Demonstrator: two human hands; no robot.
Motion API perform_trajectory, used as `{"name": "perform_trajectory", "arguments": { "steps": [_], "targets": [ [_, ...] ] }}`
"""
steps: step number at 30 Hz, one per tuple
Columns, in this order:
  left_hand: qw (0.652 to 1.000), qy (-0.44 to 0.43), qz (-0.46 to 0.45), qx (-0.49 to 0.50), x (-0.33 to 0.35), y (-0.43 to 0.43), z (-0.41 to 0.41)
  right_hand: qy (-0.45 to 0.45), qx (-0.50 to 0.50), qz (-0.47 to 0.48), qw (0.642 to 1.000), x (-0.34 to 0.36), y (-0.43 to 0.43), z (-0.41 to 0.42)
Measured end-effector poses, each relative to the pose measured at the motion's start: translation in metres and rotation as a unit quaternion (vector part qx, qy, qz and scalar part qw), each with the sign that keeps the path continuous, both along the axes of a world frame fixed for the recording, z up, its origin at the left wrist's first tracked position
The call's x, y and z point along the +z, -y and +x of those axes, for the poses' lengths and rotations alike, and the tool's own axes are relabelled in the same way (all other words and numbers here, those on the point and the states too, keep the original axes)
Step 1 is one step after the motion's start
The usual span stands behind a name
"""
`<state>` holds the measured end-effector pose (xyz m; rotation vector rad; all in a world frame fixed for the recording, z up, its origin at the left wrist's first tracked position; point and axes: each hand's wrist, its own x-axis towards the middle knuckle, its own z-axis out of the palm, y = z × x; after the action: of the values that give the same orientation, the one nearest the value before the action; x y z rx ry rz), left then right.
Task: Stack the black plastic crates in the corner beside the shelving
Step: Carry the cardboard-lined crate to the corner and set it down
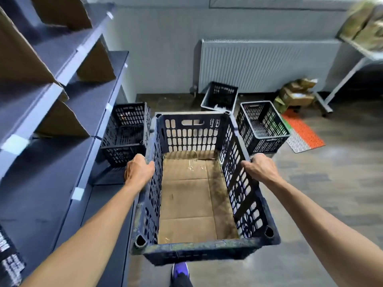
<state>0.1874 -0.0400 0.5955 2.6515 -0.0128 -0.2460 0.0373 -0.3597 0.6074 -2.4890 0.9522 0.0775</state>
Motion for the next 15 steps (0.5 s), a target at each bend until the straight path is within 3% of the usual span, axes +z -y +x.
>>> {"name": "perform_trajectory", "arguments": {
  "steps": [6, 15],
  "targets": [
    [1.000, 0.005, 0.003, -0.011, 0.024, 0.010, 0.039, -0.010, -0.031, 0.002, 0.999, 0.015, 0.006, 0.034],
    [1.000, 0.003, 0.030, -0.005, 0.036, 0.041, 0.107, -0.016, 0.007, -0.029, 0.999, 0.020, 0.033, 0.105]
  ]
}}
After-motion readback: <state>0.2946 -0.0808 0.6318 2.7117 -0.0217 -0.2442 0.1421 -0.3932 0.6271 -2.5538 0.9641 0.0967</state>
